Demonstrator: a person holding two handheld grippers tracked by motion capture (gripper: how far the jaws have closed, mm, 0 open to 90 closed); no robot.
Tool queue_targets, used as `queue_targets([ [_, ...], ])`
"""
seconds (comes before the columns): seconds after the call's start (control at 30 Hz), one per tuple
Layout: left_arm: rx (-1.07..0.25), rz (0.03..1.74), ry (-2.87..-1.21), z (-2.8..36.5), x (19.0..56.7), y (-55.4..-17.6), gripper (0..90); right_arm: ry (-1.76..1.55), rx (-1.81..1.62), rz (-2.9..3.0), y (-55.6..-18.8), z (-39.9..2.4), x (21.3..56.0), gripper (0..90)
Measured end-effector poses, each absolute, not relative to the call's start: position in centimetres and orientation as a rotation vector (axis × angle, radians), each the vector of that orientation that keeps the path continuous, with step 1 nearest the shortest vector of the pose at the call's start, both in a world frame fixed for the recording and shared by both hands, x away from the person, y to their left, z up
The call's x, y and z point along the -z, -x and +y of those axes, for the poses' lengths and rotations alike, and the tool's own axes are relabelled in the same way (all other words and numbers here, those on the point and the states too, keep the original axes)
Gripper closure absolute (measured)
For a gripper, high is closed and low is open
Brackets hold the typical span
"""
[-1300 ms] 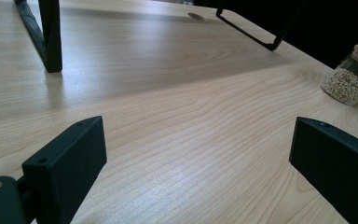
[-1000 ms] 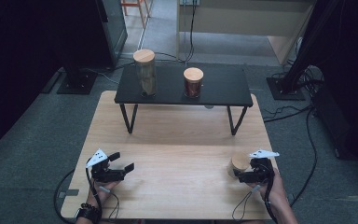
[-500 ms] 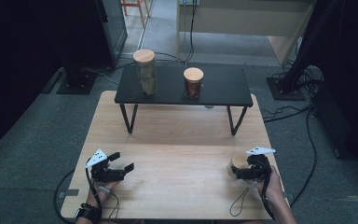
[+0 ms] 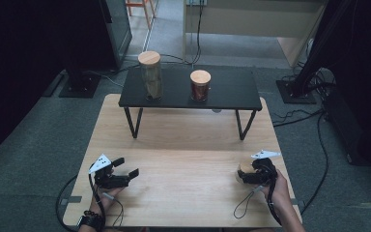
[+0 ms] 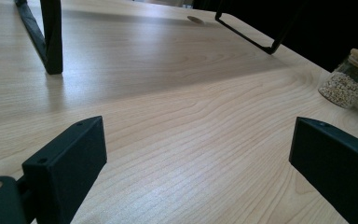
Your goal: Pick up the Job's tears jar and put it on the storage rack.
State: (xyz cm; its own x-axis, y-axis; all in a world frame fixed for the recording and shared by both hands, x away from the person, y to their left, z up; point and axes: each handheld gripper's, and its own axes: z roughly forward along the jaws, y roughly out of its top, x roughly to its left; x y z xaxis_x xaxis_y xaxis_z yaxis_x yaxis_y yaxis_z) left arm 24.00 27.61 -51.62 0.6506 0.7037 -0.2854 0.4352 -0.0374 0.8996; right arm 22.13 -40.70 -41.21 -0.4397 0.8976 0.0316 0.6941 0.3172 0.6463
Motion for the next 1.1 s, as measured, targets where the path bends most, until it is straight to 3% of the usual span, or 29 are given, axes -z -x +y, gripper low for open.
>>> queue_targets([
  [0.57,-0.278,0.938,-1.672,27.6,51.6,-24.0,4.0,-1.376,-0.845,2.269,-22.0,-40.2,39.6,24.4],
  [1.1,-0.270,0.940,-1.658,27.8,51.8,-24.0,4.0,-1.331,-0.850,2.263,-23.5,-39.6,35.3,24.4],
])
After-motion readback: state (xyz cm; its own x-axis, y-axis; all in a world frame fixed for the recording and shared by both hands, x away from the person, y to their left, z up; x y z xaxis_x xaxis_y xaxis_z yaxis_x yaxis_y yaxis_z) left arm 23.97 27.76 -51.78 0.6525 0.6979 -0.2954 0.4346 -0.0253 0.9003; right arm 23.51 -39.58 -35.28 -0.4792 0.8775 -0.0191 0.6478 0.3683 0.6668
